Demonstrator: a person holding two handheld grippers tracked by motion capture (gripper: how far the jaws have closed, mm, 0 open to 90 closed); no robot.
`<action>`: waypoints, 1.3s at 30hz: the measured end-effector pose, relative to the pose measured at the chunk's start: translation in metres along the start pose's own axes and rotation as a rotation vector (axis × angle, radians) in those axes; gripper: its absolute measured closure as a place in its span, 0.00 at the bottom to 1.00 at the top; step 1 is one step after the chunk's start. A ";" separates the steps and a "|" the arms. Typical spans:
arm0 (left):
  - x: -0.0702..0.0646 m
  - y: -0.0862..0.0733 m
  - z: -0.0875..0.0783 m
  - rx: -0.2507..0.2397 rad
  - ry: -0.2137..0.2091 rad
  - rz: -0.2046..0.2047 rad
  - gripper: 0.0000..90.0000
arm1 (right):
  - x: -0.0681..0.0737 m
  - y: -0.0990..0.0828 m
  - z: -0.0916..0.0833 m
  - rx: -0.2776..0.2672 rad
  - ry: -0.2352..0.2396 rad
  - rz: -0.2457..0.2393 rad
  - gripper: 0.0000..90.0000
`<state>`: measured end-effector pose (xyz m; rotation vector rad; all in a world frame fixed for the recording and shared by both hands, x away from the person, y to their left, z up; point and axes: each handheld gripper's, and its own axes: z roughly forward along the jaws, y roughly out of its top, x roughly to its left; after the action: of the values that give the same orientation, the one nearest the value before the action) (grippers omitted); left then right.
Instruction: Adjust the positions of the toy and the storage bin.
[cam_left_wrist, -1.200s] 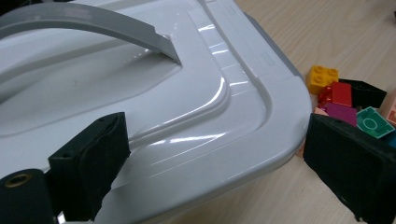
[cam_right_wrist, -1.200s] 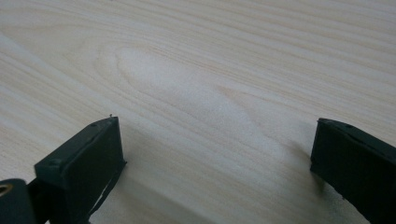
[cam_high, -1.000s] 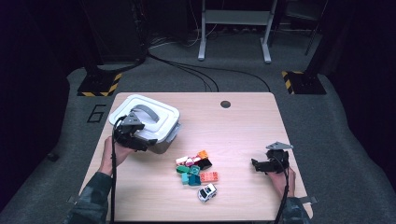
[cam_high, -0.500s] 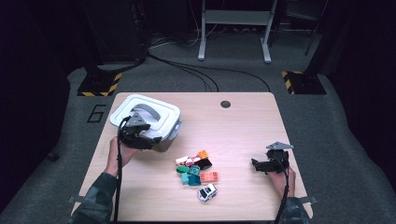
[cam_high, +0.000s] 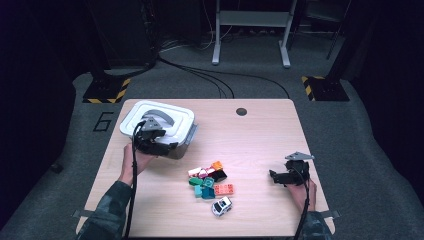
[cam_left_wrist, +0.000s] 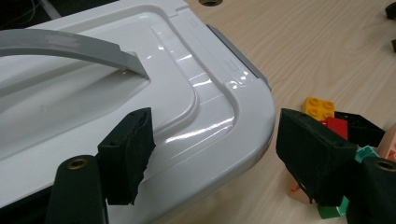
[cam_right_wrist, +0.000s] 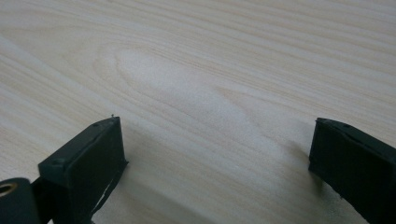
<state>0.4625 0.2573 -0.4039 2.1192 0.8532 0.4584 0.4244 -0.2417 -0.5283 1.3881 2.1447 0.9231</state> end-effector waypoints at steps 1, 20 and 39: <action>0.001 0.000 -0.001 -0.003 0.000 -0.008 0.29 | 0.000 0.000 0.000 0.001 0.004 -0.003 0.03; 0.105 0.005 -0.026 -0.011 0.085 -0.093 0.22 | 0.000 0.000 0.000 0.000 0.002 0.004 0.03; 0.117 0.031 0.014 0.062 -0.070 0.037 0.20 | 0.000 0.000 0.000 0.001 0.004 -0.001 0.03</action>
<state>0.5664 0.3177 -0.3843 2.1981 0.7991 0.3787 0.4245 -0.2421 -0.5281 1.3865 2.1489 0.9247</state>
